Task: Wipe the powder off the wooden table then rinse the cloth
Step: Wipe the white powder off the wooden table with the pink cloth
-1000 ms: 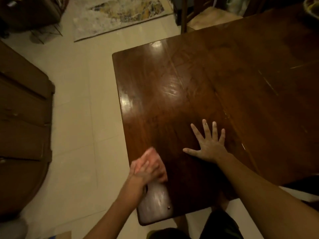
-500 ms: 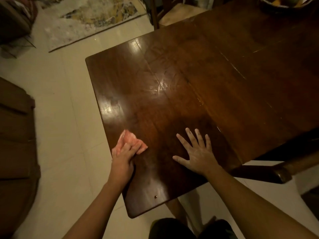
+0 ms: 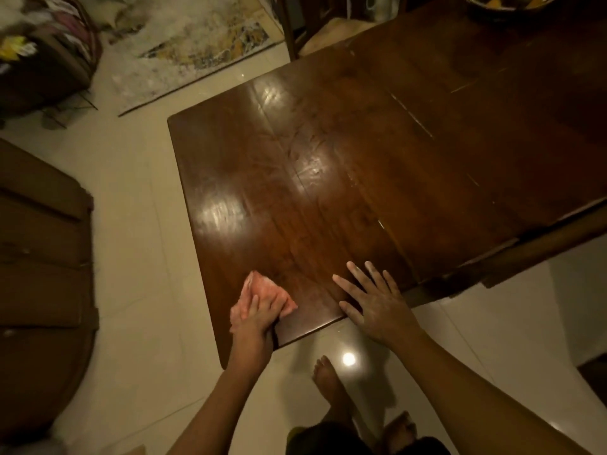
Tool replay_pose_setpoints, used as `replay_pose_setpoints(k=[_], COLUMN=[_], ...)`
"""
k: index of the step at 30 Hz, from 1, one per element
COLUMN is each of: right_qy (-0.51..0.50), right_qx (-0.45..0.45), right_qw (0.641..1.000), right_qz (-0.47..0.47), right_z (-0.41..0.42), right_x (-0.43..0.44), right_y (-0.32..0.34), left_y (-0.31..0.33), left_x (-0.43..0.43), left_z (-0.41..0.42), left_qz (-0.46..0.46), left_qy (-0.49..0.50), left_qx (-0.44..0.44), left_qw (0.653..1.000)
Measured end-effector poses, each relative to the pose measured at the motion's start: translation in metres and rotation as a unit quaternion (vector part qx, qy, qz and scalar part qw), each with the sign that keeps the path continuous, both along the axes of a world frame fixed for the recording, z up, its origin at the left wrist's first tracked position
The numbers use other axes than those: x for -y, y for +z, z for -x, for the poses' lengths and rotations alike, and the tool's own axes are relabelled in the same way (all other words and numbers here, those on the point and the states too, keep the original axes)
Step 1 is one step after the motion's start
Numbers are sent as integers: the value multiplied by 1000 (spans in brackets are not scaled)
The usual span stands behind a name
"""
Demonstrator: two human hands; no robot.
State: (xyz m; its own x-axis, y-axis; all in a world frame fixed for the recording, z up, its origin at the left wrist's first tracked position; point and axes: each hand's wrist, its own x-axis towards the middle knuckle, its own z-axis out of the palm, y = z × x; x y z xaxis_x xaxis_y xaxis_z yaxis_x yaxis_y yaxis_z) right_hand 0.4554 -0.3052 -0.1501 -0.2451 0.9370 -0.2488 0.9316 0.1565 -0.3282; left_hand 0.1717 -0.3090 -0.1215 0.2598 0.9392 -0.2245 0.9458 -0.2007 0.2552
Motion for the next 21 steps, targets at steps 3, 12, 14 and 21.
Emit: replay_pose_setpoints(k=[3, 12, 14, 21], right_qy=[2, -59, -67, -37], right_qx=[8, -39, -46, 116], right_qw=[1000, 996, 995, 992], right_qz=[-8, 48, 49, 41], right_z=[-14, -19, -18, -13], right_x=[8, 11, 10, -29], right_y=[1, 29, 33, 84], left_y=[14, -23, -32, 15], left_x=[-28, -31, -44, -95], left_z=[-38, -55, -51, -75], left_qz=[52, 44, 68, 57], left_qy=[61, -262, -210, -76], left_qx=[46, -38, -12, 93], left_qw=[996, 963, 975, 991])
